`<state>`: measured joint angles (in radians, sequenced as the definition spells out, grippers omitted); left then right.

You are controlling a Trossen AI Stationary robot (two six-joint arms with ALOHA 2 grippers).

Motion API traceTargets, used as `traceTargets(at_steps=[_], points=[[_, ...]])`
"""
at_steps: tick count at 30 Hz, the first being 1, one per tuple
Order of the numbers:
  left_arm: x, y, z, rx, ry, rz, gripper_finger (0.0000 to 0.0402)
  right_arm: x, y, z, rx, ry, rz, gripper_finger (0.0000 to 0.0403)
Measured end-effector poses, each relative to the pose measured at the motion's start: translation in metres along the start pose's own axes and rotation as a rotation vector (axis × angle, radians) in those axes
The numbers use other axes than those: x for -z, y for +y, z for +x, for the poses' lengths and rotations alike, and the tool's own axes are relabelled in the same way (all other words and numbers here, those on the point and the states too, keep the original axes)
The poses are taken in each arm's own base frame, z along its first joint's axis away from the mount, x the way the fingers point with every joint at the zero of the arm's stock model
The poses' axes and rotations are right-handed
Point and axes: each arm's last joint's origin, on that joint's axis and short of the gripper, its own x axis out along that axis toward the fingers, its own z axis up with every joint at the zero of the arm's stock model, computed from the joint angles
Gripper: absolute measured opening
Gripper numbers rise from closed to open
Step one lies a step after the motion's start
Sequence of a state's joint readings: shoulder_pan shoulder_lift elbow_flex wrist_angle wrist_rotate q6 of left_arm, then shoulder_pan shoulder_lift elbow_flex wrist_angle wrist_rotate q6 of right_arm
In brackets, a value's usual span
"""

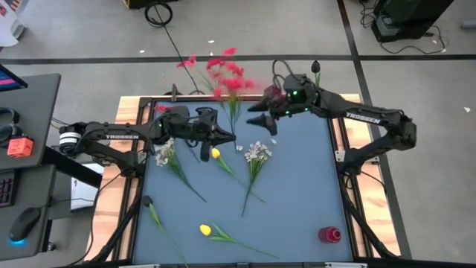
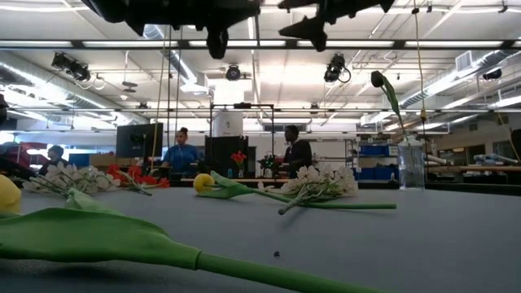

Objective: Sort flowers into vase by color
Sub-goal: Put the right red flowers into the transparent vase

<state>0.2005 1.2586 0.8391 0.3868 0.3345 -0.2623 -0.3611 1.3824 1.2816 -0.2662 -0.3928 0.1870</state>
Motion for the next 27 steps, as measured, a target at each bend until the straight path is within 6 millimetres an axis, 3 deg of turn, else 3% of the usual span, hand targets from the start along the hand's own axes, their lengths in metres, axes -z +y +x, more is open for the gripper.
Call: traceTargets(at_steps=[3, 6, 13, 19, 27], points=[[-0.002, -0.003, -0.001, 0.058, -0.011, 0.011, 0.001, -0.005, -0.005, -0.016, 0.056, -0.026, -0.028, 0.0273], [-0.008, -0.002, -0.004, 0.044, -0.043, 0.025, 0.001, -0.009, -0.006, -0.02, -0.016, -0.052, 0.005, 0.0273], [-0.003, 0.016, -0.003, -0.053, -0.028, -0.052, 0.001, -0.009, 0.021, 0.013, -0.149, -0.111, -0.018, 0.0272], [0.0, 0.015, -0.001, -0.044, -0.015, -0.037, 0.001, -0.004, 0.014, 0.038, -0.041, -0.145, 0.059, 0.0272], [0.007, 0.017, -0.001, -0.091, 0.048, -0.066, 0.001, -0.002, 0.018, 0.052, -0.181, -0.153, 0.048, 0.0272]])
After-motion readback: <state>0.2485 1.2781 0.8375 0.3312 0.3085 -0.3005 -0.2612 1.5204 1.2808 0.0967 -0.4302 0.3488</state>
